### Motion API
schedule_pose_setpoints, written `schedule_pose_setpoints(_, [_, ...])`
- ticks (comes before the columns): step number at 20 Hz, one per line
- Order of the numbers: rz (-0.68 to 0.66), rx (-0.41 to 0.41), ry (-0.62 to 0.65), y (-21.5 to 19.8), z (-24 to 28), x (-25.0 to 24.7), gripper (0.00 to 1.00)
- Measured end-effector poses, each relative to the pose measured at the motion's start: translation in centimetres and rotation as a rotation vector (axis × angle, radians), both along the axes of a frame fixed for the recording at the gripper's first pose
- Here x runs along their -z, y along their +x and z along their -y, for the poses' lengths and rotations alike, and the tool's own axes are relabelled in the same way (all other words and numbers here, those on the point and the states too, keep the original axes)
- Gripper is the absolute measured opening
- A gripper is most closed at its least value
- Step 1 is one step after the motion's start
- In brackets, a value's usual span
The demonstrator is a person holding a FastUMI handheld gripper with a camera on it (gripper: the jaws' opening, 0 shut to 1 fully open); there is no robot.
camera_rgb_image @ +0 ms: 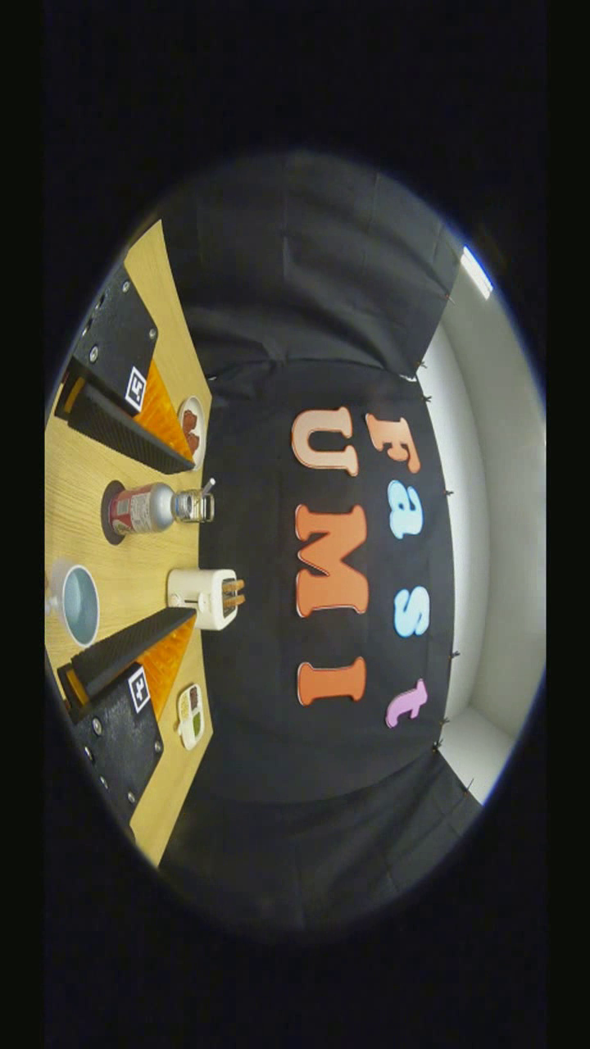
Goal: Take the bottle from table, then pour the juice into the cup, finally place the bottle on the coaster
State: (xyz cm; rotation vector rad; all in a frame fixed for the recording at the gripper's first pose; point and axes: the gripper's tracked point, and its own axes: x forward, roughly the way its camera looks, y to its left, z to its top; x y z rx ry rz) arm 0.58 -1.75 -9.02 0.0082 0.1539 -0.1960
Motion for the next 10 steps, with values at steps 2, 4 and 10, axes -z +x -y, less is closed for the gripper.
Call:
schedule_pose_setpoints(2, [0.048,-0.004,0.016,-1.9,0.7,-2.0,0.96])
schedule_pose_setpoints(4, [0.089,-0.008,0.010,-3.5,1.5,-3.6,0.96])
schedule_pose_setpoints(10, [0.156,0.031,-0.041,-6.5,4.7,-6.7,0.96])
